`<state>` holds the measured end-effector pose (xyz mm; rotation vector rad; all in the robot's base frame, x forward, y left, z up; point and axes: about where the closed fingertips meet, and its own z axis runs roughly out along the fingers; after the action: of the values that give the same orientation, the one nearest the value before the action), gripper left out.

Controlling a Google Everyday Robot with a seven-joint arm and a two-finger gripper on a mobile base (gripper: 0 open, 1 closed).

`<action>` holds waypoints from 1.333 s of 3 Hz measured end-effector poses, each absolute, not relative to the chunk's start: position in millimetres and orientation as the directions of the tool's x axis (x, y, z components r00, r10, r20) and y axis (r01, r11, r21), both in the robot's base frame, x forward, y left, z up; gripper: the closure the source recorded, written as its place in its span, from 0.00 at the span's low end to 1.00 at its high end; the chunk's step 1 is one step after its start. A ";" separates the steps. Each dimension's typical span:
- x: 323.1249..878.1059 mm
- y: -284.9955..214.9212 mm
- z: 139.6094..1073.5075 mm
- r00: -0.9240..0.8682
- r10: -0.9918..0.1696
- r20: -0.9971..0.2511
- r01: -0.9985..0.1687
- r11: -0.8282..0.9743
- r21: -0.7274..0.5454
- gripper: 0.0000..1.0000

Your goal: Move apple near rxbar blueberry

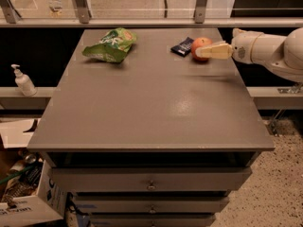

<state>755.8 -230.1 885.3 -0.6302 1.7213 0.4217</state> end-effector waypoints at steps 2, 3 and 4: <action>752.1 -229.5 891.7 -0.154 -0.152 -0.976 -0.614 0.789 -0.026 0.00; 751.4 -225.3 893.6 -0.144 -0.159 -0.977 -0.633 0.774 -0.033 0.00; 744.1 -237.8 890.7 -0.152 -0.171 -0.973 -0.645 0.764 -0.034 0.00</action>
Offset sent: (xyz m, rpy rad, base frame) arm -0.0037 0.0005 0.0064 0.0359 -0.0041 0.0007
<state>744.1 -237.8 890.7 -0.6494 1.7042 0.4682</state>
